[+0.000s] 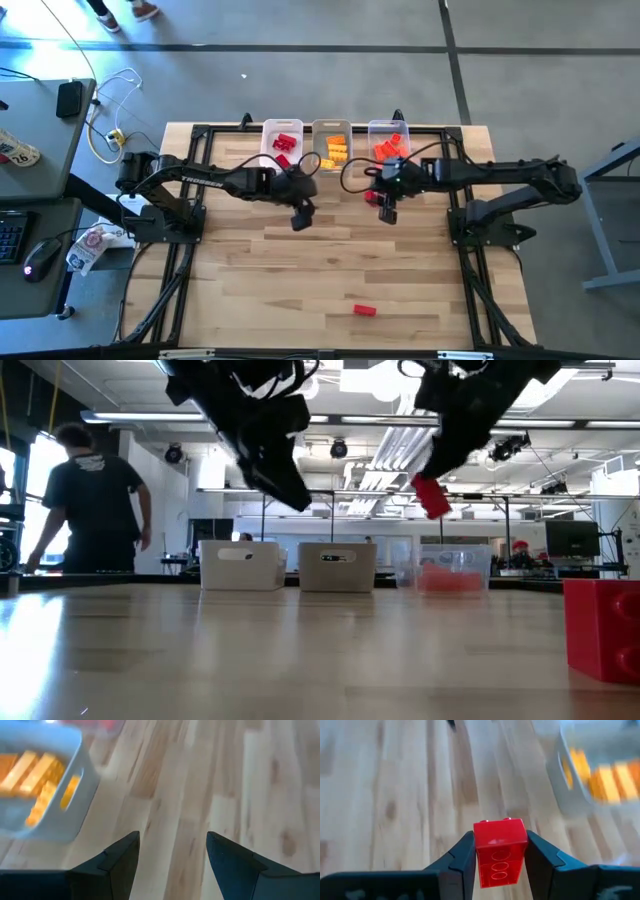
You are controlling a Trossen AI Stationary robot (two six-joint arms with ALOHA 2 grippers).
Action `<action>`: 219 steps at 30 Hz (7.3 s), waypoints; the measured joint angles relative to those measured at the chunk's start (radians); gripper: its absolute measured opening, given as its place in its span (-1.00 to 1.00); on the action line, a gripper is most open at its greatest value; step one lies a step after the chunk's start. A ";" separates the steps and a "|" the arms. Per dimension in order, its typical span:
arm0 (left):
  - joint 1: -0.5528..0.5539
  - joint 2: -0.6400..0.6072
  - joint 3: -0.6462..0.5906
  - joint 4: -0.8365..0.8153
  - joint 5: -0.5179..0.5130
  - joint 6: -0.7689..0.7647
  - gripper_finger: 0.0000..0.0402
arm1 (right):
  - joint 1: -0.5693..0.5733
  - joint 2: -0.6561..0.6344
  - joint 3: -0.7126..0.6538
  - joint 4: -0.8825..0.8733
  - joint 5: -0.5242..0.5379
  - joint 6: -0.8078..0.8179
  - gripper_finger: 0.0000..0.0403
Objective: Sort & place blocks by color
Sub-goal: Put the red game piece into the white bin
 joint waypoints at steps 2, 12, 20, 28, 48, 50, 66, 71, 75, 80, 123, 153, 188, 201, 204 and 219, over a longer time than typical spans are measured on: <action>0.000 0.000 0.000 0.057 0.023 0.009 0.08 | 0.019 0.000 0.000 0.071 0.000 -0.021 -0.47; -0.025 0.000 0.000 0.275 0.094 0.068 0.08 | 0.102 0.000 0.000 0.322 -0.008 -0.065 -0.47; -0.053 0.000 0.000 0.391 0.088 0.078 0.08 | 0.132 0.000 0.000 0.385 0.040 -0.062 -0.47; -0.061 0.000 0.000 0.462 0.080 0.076 0.08 | 0.137 0.008 0.000 0.473 0.042 -0.063 -0.47; -0.063 0.000 0.001 0.495 0.015 0.102 -0.44 | 0.136 0.033 0.000 0.561 0.027 -0.012 -0.47; -0.062 0.000 0.001 0.487 0.014 0.104 -0.44 | 0.136 0.039 0.000 0.559 0.028 -0.012 -0.46; 0.020 0.000 0.001 0.172 -0.337 0.094 -0.44 | 0.146 0.059 0.000 0.416 0.008 0.110 0.32; 0.110 0.000 0.001 0.067 -0.362 0.035 -0.44 | 0.184 0.059 0.000 0.393 0.007 0.111 0.32; 0.177 0.000 0.001 0.019 -0.361 0.007 -0.44 | 0.209 0.059 0.000 0.384 0.034 0.111 0.33; 0.262 0.000 0.001 -0.019 -0.359 -0.031 -0.44 | 0.238 0.059 0.000 0.368 0.034 0.111 0.33; 0.430 0.040 0.000 -0.197 -0.135 -0.125 0.11 | 0.459 0.059 0.000 0.317 0.256 0.242 0.33; 0.218 -0.239 0.002 -0.469 -0.129 -0.277 0.10 | 0.538 0.177 0.265 0.068 0.267 0.290 0.33; 0.122 -0.237 0.002 -0.493 -0.205 -0.342 0.10 | 0.827 0.636 0.440 -0.133 0.172 0.776 0.33; 0.122 -0.237 0.001 -0.493 -0.205 -0.362 0.10 | 0.852 0.747 0.440 -0.114 0.194 0.800 0.33; 0.122 -0.237 0.001 -0.493 -0.205 -0.362 0.10 | 0.852 0.771 0.440 -0.106 0.193 0.800 0.33; 0.117 -0.237 0.001 -0.493 -0.203 -0.361 0.10 | 0.833 0.792 0.440 -0.081 0.170 0.807 -0.65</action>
